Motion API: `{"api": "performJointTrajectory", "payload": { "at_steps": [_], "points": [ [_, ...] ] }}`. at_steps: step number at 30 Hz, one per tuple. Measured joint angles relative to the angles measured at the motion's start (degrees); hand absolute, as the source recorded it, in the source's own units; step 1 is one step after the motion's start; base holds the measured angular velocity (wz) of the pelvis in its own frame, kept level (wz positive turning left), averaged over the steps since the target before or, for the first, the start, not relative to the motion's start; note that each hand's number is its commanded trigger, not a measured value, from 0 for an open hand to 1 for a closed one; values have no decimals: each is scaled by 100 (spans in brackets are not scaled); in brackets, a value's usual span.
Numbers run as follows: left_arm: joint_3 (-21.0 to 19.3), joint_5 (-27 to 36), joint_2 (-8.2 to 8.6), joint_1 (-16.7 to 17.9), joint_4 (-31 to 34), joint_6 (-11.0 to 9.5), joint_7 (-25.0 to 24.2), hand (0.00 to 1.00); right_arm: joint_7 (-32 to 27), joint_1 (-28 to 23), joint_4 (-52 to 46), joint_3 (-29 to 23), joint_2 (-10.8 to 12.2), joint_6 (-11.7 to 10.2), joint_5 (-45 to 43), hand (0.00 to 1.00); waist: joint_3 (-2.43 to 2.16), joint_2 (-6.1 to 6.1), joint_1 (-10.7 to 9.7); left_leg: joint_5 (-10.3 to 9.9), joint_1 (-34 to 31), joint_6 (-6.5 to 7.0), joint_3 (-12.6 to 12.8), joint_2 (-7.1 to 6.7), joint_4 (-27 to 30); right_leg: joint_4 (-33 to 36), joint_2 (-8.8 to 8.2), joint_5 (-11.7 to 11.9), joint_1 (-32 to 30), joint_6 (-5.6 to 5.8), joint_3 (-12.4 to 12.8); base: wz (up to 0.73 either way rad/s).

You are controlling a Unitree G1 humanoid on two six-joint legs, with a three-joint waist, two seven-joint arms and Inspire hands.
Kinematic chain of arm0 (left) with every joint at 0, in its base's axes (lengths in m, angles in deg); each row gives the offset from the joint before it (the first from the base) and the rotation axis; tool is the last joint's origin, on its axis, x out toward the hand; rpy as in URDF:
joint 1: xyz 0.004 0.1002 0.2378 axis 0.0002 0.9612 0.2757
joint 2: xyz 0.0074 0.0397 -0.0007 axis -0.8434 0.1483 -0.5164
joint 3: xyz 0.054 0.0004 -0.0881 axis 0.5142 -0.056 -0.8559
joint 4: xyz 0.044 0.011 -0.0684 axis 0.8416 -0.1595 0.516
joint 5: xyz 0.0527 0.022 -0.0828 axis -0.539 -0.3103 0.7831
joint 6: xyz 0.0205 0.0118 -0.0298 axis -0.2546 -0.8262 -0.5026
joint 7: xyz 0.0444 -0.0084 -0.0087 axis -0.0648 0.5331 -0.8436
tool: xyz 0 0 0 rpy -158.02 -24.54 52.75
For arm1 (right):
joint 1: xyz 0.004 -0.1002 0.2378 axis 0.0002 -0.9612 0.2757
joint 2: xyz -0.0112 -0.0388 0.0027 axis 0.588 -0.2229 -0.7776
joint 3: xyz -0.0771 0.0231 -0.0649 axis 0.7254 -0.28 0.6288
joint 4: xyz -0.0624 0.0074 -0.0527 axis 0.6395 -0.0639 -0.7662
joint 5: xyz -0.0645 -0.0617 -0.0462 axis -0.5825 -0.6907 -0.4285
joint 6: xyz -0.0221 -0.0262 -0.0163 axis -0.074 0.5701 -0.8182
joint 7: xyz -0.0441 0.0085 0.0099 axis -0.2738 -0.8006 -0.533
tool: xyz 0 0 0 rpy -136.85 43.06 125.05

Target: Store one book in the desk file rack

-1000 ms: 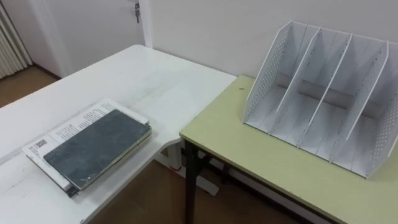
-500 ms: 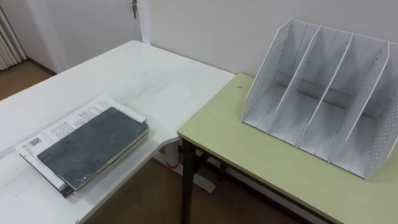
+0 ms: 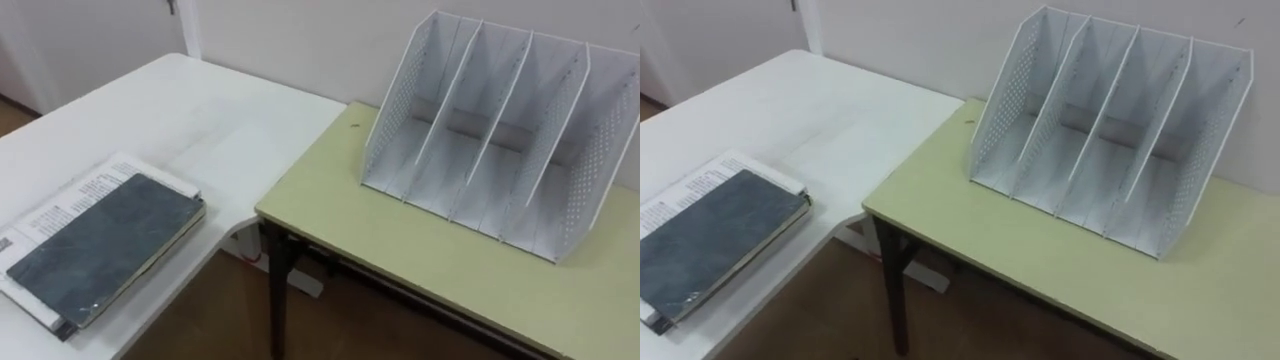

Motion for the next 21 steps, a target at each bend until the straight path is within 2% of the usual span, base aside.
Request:
{"api": "performJointTrajectory", "payload": {
  "at_steps": [2,4,8,11,13,19,21],
  "points": [
    [164,-47,-7,-90,101,-47,108,0,-35,26,-7,130,-3,-11,12,0,-6,24,-8,1,-7,-1,-20,2,-2,-17,1,0,-5,0,7,-6],
    [362,-116,-56,-115,563,-55,112,0,-31,82,15,239,-4,-36,13,0,32,26,-62,1,-27,-2,-46,2,-2,-29,-4,0,-24,0,-63,11],
    [464,-164,-68,-123,1203,-205,144,0,-22,149,45,387,-9,-94,5,0,32,53,-59,2,-61,-3,-54,0,0,-22,-6,2,-62,-1,-67,2],
    [542,-169,-141,-131,1681,-220,192,0,-32,162,61,401,-9,-130,20,0,29,68,-74,3,-70,-4,-59,0,7,-21,4,2,-61,-2,-90,1],
    [613,-179,-267,-130,2135,-245,316,0,-48,157,88,400,-8,-129,50,0,17,87,-96,4,-67,-3,-75,-4,7,-21,4,2,-47,-1,-100,3],
    [589,-435,-430,-129,3139,-322,760,0,-76,139,251,398,-10,-192,269,0,-23,152,-105,11,-57,-5,-118,-10,15,-53,-9,7,7,-5,-115,3],
    [478,-435,-452,-129,3404,-463,1001,0,-79,101,248,397,-15,-243,275,0,-24,168,-104,20,-57,-9,-122,-8,16,-59,-7,9,6,-10,-115,0]
  ]
}}
